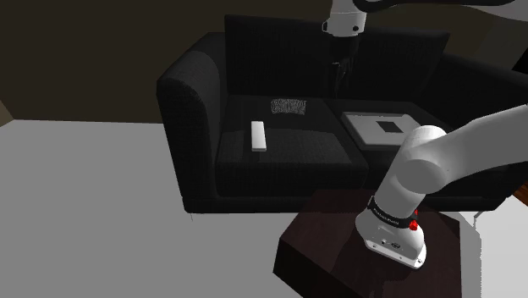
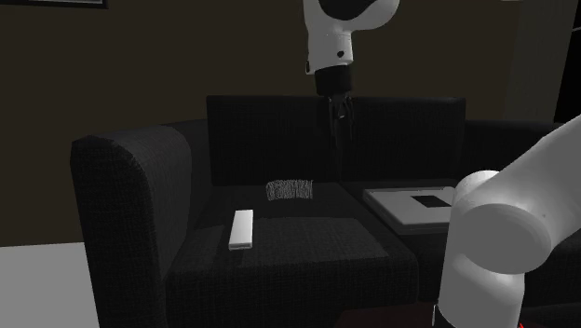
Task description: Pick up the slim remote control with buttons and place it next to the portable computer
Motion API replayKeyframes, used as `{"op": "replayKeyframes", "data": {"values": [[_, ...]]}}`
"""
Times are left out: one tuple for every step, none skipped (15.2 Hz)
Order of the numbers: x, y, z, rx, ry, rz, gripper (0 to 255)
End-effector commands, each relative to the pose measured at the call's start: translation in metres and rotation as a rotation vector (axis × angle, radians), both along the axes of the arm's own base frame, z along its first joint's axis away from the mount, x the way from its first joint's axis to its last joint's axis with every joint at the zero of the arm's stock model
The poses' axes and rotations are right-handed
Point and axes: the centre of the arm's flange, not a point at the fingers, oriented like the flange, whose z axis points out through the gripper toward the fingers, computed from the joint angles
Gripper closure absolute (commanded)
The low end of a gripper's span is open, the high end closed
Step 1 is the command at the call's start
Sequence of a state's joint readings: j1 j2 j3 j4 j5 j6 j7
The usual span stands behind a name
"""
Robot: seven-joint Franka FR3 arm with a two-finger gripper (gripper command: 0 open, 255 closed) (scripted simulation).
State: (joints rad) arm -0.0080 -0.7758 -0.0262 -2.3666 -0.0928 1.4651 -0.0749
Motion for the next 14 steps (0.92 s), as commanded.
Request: {"op": "replayKeyframes", "data": {"values": [[0.000, 0.000, 0.000, 0.000, 0.000, 0.000, 0], [0.008, 0.005, -0.008, -0.001, -0.006, -0.027, 0], [0.016, 0.009, -0.017, -0.001, -0.012, -0.054, 0], [0.025, 0.013, -0.025, -0.002, -0.018, -0.081, 0], [0.033, 0.017, -0.034, -0.002, -0.024, -0.108, 0], [0.042, 0.021, -0.042, -0.003, -0.030, -0.135, 0], [0.051, 0.024, -0.050, -0.003, -0.036, -0.162, 0], [0.060, 0.028, -0.058, -0.004, -0.042, -0.189, 0], [0.069, 0.030, -0.066, -0.004, -0.048, -0.216, 0], [0.078, 0.033, -0.074, -0.005, -0.054, -0.243, 0], [0.087, 0.036, -0.082, -0.005, -0.060, -0.270, 0], [0.097, 0.038, -0.090, -0.006, -0.066, -0.297, 0], [0.106, 0.040, -0.098, -0.006, -0.071, -0.324, 0], [0.116, 0.042, -0.106, -0.007, -0.077, -0.351, 0]]}}
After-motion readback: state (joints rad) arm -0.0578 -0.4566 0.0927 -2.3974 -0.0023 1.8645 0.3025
